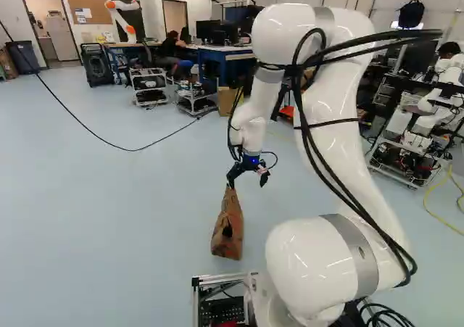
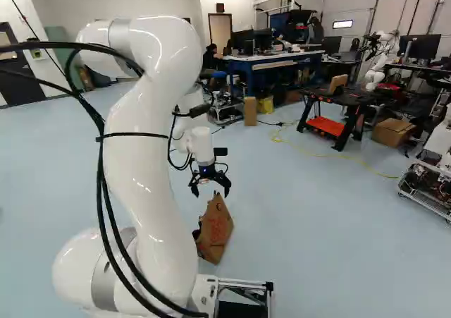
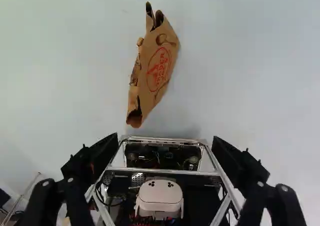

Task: Pick up the grocery bag from the ground

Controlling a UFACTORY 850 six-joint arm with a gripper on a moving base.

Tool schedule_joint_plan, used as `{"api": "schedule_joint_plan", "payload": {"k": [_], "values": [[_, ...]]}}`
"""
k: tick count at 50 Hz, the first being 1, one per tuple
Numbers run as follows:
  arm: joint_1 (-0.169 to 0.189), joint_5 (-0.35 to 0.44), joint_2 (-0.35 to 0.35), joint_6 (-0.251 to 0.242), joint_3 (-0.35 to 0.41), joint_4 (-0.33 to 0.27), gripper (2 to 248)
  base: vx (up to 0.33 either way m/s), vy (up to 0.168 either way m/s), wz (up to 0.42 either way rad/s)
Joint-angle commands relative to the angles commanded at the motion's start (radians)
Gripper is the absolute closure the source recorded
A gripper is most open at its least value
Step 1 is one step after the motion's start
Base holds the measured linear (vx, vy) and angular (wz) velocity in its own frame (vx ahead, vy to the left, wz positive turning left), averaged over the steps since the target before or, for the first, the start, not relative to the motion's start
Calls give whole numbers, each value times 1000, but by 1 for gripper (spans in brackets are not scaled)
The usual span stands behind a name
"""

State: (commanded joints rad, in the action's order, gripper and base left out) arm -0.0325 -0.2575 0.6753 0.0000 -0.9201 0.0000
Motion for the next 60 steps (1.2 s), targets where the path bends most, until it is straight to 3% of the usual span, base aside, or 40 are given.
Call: {"api": "schedule_joint_plan", "payload": {"k": [16, 60], "values": [[-7, -8, 163, 0, -157, 0, 3, 0, 0, 0], [-33, -180, 540, 0, -533, 0, 3, 0, 0, 0]]}}
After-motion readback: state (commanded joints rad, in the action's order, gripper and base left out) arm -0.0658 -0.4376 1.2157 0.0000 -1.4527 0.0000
